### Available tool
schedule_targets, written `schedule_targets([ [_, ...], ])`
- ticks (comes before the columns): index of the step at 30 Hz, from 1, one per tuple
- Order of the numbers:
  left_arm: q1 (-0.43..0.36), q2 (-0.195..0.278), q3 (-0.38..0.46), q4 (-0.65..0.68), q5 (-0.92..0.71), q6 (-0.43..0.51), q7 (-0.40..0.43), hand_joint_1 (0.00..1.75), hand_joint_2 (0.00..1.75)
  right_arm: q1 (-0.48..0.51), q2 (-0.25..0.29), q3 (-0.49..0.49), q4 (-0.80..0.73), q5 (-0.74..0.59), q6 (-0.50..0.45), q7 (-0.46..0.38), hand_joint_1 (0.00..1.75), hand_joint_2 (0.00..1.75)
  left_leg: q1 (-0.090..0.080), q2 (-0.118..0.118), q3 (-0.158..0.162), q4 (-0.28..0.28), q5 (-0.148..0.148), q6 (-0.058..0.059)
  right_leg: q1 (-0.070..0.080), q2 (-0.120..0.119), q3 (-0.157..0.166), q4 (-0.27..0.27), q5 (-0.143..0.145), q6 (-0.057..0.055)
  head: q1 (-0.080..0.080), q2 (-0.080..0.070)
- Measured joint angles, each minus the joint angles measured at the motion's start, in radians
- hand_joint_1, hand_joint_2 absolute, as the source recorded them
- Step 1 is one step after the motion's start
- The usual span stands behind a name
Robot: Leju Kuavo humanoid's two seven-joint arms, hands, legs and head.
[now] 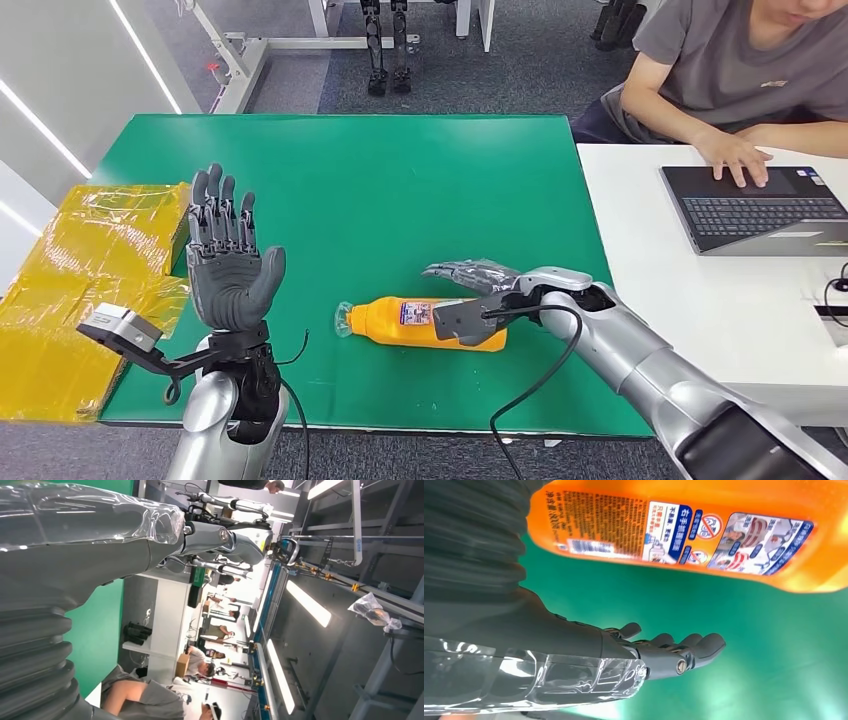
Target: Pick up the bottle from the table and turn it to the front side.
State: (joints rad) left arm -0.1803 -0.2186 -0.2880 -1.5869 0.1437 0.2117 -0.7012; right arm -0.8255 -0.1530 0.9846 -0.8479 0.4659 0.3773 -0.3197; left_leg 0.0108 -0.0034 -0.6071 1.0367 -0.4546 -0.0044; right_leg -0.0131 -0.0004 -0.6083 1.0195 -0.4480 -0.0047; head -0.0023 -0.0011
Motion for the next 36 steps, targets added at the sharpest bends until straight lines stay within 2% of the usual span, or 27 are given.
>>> schedule_targets([
  [36, -0.026, -0.005, 0.0, 0.03, 0.009, -0.015, 0.0, 0.0, 1.75, 0.012, 0.014, 0.076, 0.142, -0.014, -0.013, -0.014, 0.0, 1.75, 0.0, 0.0, 0.0, 0.0, 0.0, 0.0, 0.0, 0.0, 0.0, 0.0, 0.0, 0.0, 0.0, 0.0],
])
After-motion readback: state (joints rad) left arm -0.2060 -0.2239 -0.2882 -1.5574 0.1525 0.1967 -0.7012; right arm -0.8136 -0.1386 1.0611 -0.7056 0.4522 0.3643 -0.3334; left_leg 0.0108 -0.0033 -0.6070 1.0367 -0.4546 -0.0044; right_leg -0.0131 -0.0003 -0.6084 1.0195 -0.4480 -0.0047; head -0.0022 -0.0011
